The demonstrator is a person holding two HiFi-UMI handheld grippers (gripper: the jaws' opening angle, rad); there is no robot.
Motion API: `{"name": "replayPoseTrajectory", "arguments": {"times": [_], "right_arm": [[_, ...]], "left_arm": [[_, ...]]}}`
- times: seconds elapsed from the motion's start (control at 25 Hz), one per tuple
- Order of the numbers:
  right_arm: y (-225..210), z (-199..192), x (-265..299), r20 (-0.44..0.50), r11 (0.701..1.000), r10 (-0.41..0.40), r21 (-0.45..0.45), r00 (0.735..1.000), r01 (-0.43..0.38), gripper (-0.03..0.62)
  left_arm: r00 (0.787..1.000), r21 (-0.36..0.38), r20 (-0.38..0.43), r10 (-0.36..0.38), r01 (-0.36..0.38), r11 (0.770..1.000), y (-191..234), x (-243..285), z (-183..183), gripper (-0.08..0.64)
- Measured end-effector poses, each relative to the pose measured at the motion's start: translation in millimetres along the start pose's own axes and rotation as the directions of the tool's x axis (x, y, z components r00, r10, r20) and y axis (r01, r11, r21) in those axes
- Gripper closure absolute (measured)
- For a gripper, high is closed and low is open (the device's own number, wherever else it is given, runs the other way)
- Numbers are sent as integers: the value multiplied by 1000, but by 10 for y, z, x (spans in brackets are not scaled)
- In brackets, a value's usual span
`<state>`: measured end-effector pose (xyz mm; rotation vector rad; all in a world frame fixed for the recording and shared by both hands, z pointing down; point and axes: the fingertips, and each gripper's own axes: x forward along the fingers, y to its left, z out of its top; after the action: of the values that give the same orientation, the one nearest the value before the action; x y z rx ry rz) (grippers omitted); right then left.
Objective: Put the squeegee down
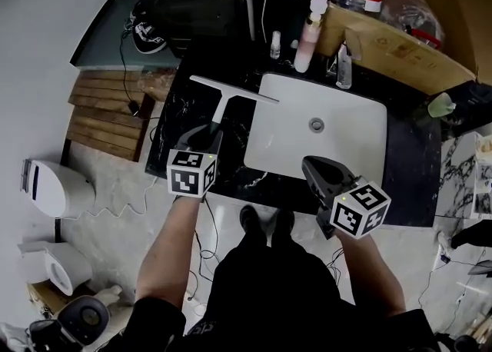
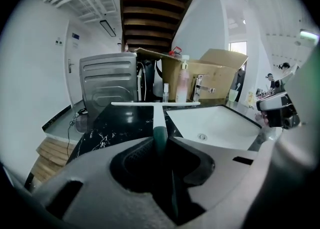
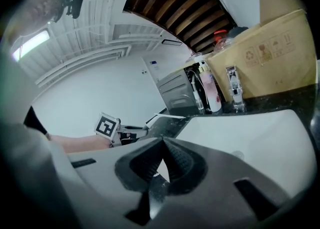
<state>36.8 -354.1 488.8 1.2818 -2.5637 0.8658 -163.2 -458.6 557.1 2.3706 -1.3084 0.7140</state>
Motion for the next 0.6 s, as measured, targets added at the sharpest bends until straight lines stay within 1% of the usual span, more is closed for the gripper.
{"name": "replayPoseTrajectory", "arguments": {"times": [0.4, 0.6], "right_arm": [[47, -163, -154, -15, 1000, 11, 5, 1000, -11, 586], [90, -228, -221, -24, 1000, 23, -6, 999, -23, 588]], "left_arm": [[999, -8, -32, 33, -34, 999, 44, 101, -142, 456], [998, 0, -40, 39, -39, 999, 14, 136, -174, 456]]}}
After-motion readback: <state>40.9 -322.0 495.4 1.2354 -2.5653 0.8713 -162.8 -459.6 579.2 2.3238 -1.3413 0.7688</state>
